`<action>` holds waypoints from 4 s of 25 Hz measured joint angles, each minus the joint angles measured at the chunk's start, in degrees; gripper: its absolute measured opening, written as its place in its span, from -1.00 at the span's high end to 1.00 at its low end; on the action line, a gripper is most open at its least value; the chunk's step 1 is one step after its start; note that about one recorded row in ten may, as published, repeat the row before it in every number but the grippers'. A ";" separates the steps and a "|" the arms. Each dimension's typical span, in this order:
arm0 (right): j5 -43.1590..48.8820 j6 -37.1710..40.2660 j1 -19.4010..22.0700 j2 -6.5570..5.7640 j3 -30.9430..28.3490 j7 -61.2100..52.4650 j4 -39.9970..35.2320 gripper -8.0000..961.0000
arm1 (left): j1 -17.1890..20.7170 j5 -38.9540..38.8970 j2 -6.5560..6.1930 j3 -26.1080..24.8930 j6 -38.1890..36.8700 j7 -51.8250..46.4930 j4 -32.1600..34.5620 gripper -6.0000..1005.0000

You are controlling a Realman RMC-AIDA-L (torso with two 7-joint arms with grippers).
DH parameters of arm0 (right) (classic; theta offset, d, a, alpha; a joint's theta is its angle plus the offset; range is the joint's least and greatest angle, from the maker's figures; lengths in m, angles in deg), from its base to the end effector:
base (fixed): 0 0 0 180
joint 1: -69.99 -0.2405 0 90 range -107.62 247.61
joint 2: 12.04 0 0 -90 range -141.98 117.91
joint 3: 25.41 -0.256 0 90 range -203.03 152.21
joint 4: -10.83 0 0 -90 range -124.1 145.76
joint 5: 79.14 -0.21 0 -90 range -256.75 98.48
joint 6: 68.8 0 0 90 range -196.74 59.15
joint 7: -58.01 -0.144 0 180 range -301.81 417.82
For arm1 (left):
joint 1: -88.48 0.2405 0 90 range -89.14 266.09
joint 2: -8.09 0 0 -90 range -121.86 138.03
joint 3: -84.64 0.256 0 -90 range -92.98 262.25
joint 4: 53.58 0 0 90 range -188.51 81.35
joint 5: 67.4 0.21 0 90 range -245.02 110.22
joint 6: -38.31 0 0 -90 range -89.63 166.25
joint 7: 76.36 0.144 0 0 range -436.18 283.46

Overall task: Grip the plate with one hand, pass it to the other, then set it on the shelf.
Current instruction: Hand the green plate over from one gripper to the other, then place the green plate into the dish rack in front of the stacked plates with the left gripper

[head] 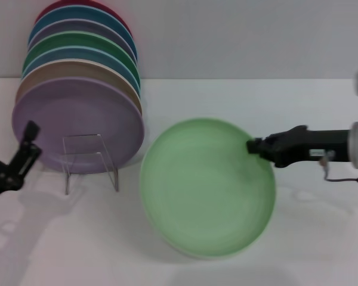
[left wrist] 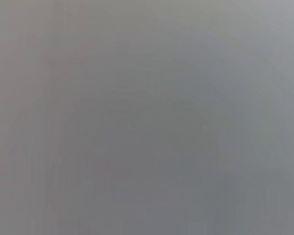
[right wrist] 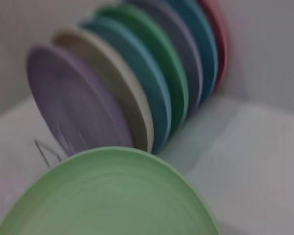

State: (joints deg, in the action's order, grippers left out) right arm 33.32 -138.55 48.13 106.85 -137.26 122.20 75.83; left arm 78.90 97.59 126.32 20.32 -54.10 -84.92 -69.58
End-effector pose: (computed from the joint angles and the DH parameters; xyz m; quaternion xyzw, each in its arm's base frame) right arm 0.2278 0.3552 0.0093 -0.9165 0.3159 0.1391 0.2024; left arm -0.3056 0.2414 0.0019 -0.7025 -0.0784 -0.4185 0.5702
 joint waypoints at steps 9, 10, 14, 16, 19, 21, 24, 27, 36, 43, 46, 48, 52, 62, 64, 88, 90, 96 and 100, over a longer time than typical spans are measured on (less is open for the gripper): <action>-19.78 -0.14 8.58 0.03 -7.80 23.96 -4.58 0.86 | 1.63 0.67 -6.10 9.26 10.39 -1.48 -17.52 -0.55; -19.99 -0.43 8.71 0.03 -8.77 25.00 -5.15 0.86 | 2.75 0.60 -7.84 10.06 15.19 -0.83 -23.28 -0.55; -22.20 -2.70 9.17 0.32 -11.76 31.29 -7.88 0.84 | 7.14 0.66 -12.76 10.70 41.91 3.52 -46.36 -0.55; -23.93 -3.04 9.43 0.33 -11.93 33.93 -8.99 0.84 | 8.30 0.65 -14.90 10.51 57.81 4.85 -58.80 -0.54; -24.91 -3.20 9.51 0.33 -11.92 35.56 -9.56 0.83 | 7.63 0.62 -16.28 10.46 73.28 5.18 -69.58 -0.54; -25.34 -3.47 9.32 0.32 -11.73 36.98 -10.24 0.82 | 6.24 0.61 -16.34 10.44 85.44 5.81 -76.80 -0.53; -25.41 -3.46 9.09 0.32 -11.68 37.80 -10.76 0.81 | 4.12 0.51 -14.63 10.43 99.81 8.72 -85.04 -0.53; -25.75 -3.44 9.04 0.32 -11.70 39.02 -11.08 0.80 | 3.14 0.28 -11.61 9.93 108.40 13.39 -89.34 -0.53; -25.99 -3.63 9.60 0.38 -12.04 39.68 -11.12 0.77 | 2.44 -7.80 -0.76 5.51 125.67 33.57 -94.67 -0.51; -25.99 -4.83 9.65 0.25 -12.08 39.79 -10.74 0.74 | -1.95 -14.15 -0.29 2.32 129.36 36.02 -90.36 -0.50; -25.81 -5.14 9.66 0.22 -12.00 39.83 -10.70 0.73 | -3.52 -15.27 -0.17 0.34 130.08 36.18 -88.32 -0.50; -25.75 -5.15 9.66 0.22 -11.89 39.84 -10.69 0.73 | -3.63 -15.28 -0.13 0.02 130.04 36.19 -88.07 -0.49; -25.69 -5.26 9.66 0.20 -11.66 39.94 -10.76 0.71 | -4.29 -15.36 -0.10 -0.90 130.26 36.23 -87.41 -0.49; -25.89 -5.75 9.63 0.20 -11.64 40.04 -10.94 0.68 | -5.02 -15.40 -0.14 -1.09 131.64 36.41 -86.36 -0.47; -25.95 -6.23 9.58 0.20 -11.72 40.04 -10.99 0.67 | -5.41 -15.37 -0.18 -1.30 132.61 36.73 -86.34 -0.47; -32.29 -22.28 10.78 0.42 -21.56 40.04 -19.09 0.37 | -3.66 -15.43 -0.09 -1.25 128.22 41.90 -86.10 0.90; -32.30 -23.67 11.76 0.65 -25.23 40.20 -19.89 0.30 | -3.03 -15.43 -0.15 -1.13 127.69 42.90 -86.82 0.90; -33.96 -25.93 13.79 0.90 -36.25 41.24 -24.44 -0.02 | -0.80 -15.47 -0.29 -0.85 125.54 45.59 -89.95 0.91; -34.01 -26.76 14.17 0.94 -39.25 41.34 -24.95 -0.17 | 1.36 -15.49 -0.29 -0.07 121.03 48.44 -91.43 0.93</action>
State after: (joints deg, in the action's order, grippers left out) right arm -0.69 -165.31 62.29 107.80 -176.51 163.54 50.88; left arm 80.26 82.10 126.03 20.25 66.93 -36.48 -161.02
